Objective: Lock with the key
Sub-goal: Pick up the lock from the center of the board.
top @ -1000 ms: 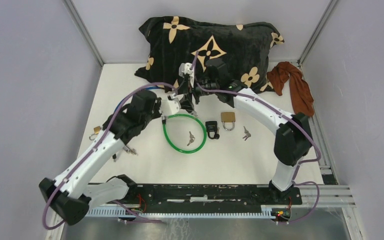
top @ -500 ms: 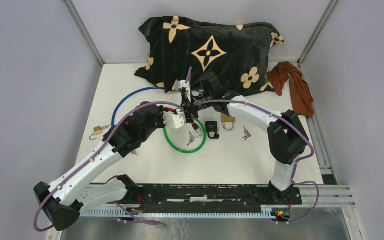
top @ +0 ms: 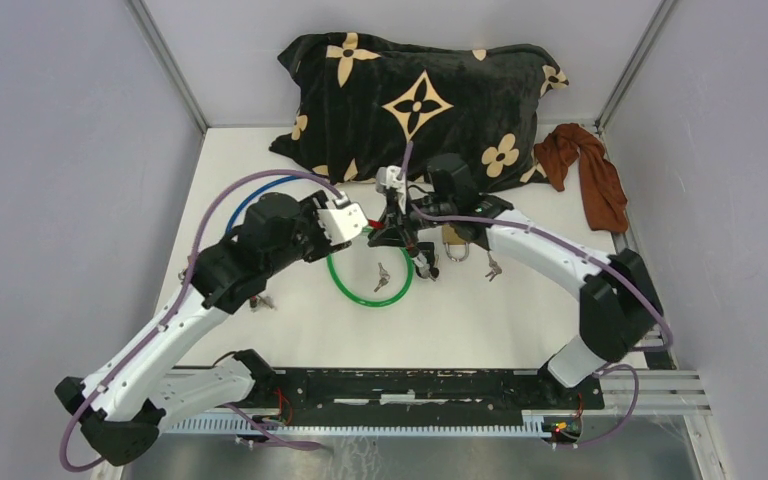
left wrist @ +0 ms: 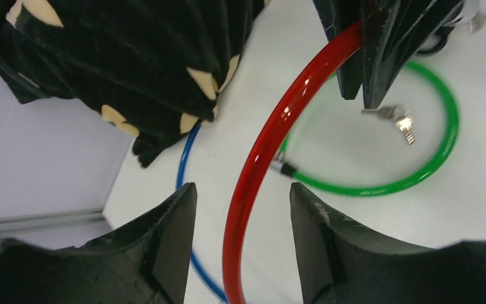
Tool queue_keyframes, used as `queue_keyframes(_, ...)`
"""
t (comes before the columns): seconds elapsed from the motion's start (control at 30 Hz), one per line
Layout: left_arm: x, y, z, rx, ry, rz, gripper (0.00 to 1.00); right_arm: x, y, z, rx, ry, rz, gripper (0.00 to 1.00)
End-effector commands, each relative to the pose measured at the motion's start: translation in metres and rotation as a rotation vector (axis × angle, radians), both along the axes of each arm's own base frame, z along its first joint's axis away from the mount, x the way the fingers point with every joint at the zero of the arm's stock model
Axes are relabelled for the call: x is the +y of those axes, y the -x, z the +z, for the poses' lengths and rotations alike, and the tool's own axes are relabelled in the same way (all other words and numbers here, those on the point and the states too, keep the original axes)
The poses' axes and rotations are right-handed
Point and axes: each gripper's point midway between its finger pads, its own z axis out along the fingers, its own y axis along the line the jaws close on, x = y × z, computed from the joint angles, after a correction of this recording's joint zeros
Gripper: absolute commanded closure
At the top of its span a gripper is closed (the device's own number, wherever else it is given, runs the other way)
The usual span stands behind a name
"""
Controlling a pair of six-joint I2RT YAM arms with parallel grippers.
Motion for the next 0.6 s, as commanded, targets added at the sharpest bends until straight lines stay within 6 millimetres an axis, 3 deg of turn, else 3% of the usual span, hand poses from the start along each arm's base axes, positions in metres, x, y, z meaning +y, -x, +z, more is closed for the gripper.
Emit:
queue_keyframes(0.0,-0.027,0.032,0.029,0.151,0.350,-0.063,0.32,-0.022,-0.005,0.072,-0.326,-0.130,-0.049,1.00)
queue_keyframes(0.07,-0.029,0.035,0.039,0.161,0.406,-0.068,0.24,-0.033,-0.006,0.084,-0.386,-0.140,-0.079,1.00)
queue_keyframes(0.27,-0.045,0.064,0.075,0.189,0.510,-0.224,0.14,-0.063,-0.001,0.127,-0.565,-0.162,-0.122,1.00)
queue_keyframes(0.47,-0.035,0.067,0.083,0.150,0.555,-0.183,0.10,-0.085,-0.004,0.174,-0.705,-0.186,-0.227,1.00)
queue_keyframes(0.57,-0.035,0.070,0.077,0.154,0.589,-0.179,0.07,-0.097,-0.005,0.192,-0.778,-0.193,-0.291,1.00)
